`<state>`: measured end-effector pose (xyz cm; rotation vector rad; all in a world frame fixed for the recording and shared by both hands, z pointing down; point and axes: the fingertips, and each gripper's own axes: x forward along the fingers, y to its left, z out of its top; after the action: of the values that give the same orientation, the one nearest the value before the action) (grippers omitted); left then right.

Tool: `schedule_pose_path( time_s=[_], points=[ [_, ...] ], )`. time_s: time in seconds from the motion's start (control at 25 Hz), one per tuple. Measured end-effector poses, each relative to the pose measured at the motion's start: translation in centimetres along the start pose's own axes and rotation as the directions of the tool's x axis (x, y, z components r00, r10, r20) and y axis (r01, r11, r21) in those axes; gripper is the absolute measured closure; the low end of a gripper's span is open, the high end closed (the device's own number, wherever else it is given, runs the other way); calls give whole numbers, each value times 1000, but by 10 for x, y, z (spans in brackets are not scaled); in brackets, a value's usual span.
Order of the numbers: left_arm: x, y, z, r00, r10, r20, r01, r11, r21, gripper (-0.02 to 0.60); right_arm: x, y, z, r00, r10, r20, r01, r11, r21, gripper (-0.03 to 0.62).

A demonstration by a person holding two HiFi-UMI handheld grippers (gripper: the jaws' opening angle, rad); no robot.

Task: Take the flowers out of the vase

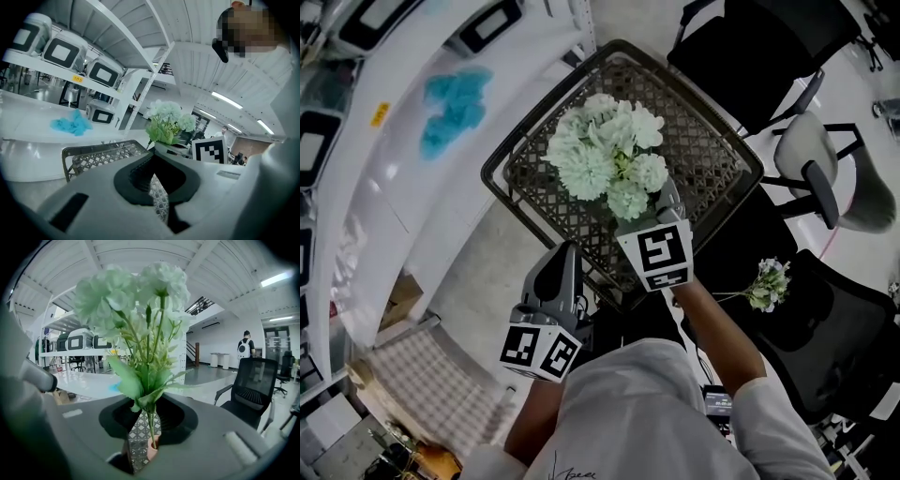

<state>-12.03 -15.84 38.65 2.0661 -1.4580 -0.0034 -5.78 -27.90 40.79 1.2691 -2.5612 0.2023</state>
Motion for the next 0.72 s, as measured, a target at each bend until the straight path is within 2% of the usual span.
schedule_pose_path(
  time_s=[0.72],
  points=[
    [-32, -29, 9, 997, -55, 59, 55, 998, -6, 580, -49, 29, 27, 999, 1, 36, -1, 1000, -3, 494]
  ],
)
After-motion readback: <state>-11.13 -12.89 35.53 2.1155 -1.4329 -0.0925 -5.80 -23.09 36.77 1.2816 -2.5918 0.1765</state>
